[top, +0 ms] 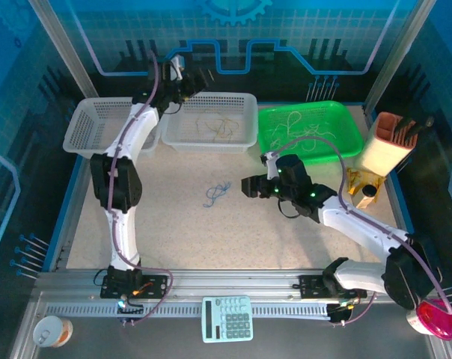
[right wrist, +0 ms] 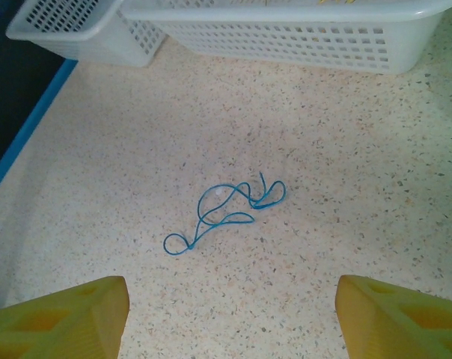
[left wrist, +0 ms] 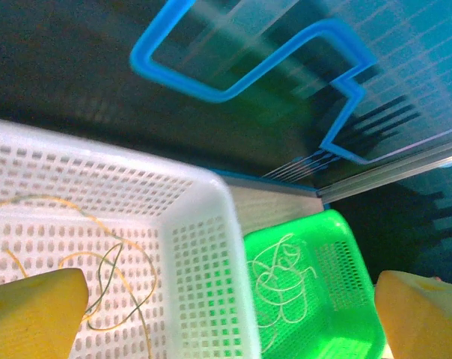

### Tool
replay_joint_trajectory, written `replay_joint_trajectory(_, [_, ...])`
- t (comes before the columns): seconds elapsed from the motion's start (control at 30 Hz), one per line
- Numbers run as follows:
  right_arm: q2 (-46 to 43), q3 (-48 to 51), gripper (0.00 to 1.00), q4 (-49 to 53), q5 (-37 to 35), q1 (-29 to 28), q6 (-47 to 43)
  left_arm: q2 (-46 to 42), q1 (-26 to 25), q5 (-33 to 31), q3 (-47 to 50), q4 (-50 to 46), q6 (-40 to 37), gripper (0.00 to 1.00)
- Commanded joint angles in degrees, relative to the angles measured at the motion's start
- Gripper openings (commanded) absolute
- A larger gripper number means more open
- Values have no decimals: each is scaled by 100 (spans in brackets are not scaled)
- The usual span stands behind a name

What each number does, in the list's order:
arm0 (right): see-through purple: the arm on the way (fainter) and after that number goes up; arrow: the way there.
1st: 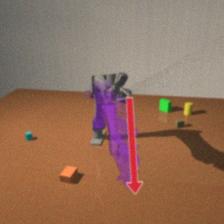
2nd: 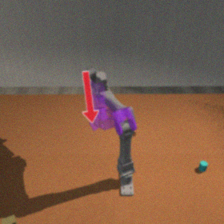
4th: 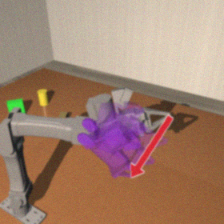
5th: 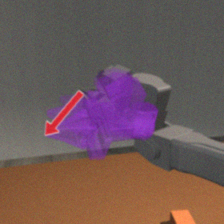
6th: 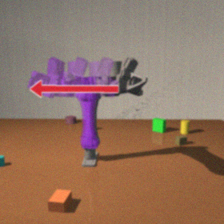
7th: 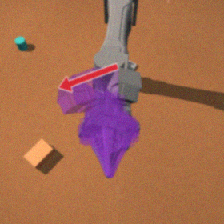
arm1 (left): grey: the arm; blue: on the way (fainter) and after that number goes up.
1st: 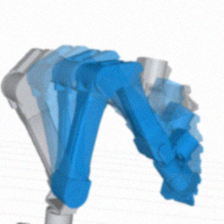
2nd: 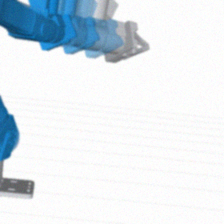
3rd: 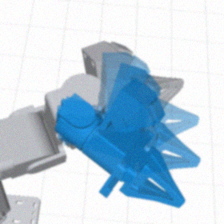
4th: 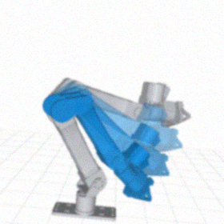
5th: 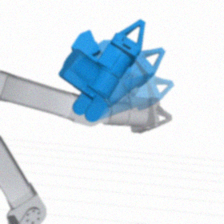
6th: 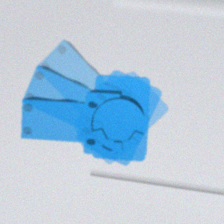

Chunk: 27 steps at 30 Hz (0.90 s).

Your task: Untangle the cables

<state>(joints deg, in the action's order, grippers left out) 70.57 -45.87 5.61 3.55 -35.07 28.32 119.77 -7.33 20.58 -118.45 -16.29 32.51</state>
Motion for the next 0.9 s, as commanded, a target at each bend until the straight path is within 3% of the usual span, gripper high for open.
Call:
replay_joint_trajectory(0.0, [293,-283,74,231,-231,-180,-150,-822,-5,-56,-124,-191,-279,99])
replay_joint_trajectory(0.2, [1072,-721,72,422,-394,-370,-49,-2142,-31,107,1378,238,-22,99])
replay_joint_trajectory(0.6, [2700,-1485,69,442,-259,-418,674,-5268,-31,-105,6091,1312,809,99])
replay_joint_trajectory(0.87, [3501,-2083,61,428,-257,-427,1078,-6243,-31,-320,7418,1242,1160,99])
